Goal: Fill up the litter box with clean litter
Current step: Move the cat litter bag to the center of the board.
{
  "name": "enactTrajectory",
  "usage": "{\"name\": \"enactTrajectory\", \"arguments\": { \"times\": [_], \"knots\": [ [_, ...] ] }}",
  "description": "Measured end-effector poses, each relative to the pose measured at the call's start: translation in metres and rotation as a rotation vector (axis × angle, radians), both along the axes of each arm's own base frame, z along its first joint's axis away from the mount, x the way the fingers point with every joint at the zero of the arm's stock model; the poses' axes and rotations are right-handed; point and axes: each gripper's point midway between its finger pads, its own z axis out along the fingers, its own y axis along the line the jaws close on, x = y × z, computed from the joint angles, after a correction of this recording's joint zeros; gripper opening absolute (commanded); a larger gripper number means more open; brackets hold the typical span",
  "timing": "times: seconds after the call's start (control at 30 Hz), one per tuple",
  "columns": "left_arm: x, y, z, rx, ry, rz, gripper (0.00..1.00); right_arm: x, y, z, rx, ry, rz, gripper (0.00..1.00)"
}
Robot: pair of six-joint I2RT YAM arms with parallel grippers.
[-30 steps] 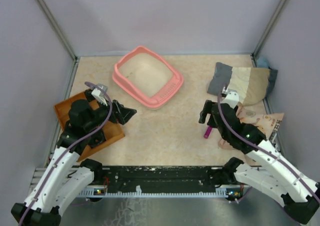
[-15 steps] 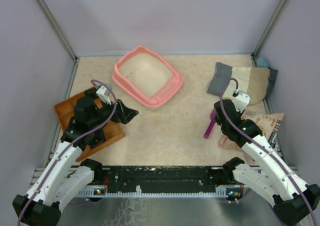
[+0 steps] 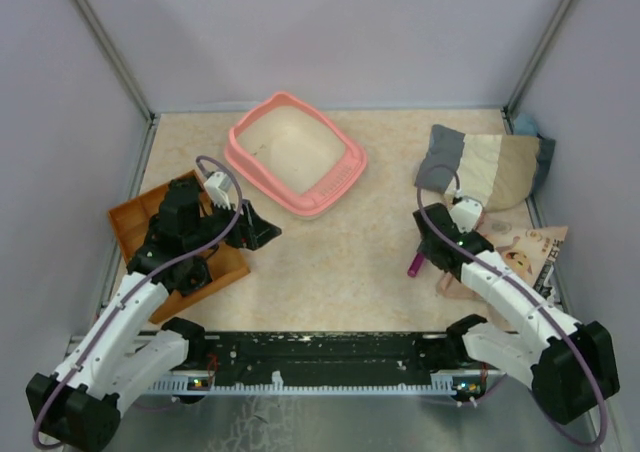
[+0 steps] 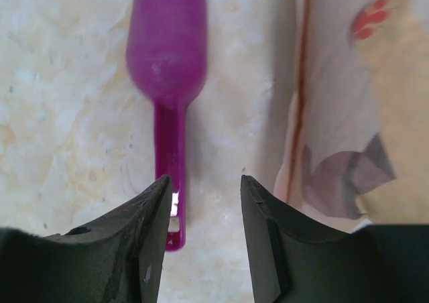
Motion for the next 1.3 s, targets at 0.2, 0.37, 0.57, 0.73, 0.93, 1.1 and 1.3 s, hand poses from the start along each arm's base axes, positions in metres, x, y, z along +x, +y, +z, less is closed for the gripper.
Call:
{"name": "enactTrajectory", "arguments": {
  "times": [0.2,0.37,0.57,0.73,0.93,1.1,1.3],
  "knots": [
    [-0.004,-0.006,0.003,0.000,-0.009,-0.029,0.88,0.017,-0.051,0.040,-0.006,-0.094,-0.280,0.54],
    [-0.005,-0.013,-0.002,0.013,0.010,-0.062,0.88,0.008,-0.110,0.059,-0.027,-0.156,-0.523,0.57],
    [-0.006,-0.019,-0.006,0.023,0.022,-0.098,0.88,-0.011,-0.183,0.076,-0.107,-0.190,-0.762,0.66],
    [-0.008,-0.021,-0.006,0.026,0.015,-0.120,0.88,-0.016,-0.228,0.077,-0.094,-0.218,-0.854,0.67],
    [-0.010,-0.021,-0.008,0.037,0.005,-0.140,0.89,-0.007,-0.233,0.058,-0.089,-0.218,-0.773,0.75],
    [-0.012,-0.020,-0.012,0.053,0.012,-0.147,0.89,-0.016,-0.241,0.046,-0.114,-0.180,-0.764,0.83],
    [-0.012,-0.020,-0.013,0.055,0.017,-0.152,0.89,-0.020,-0.258,0.043,-0.120,-0.184,-0.798,0.85]
  ]
}}
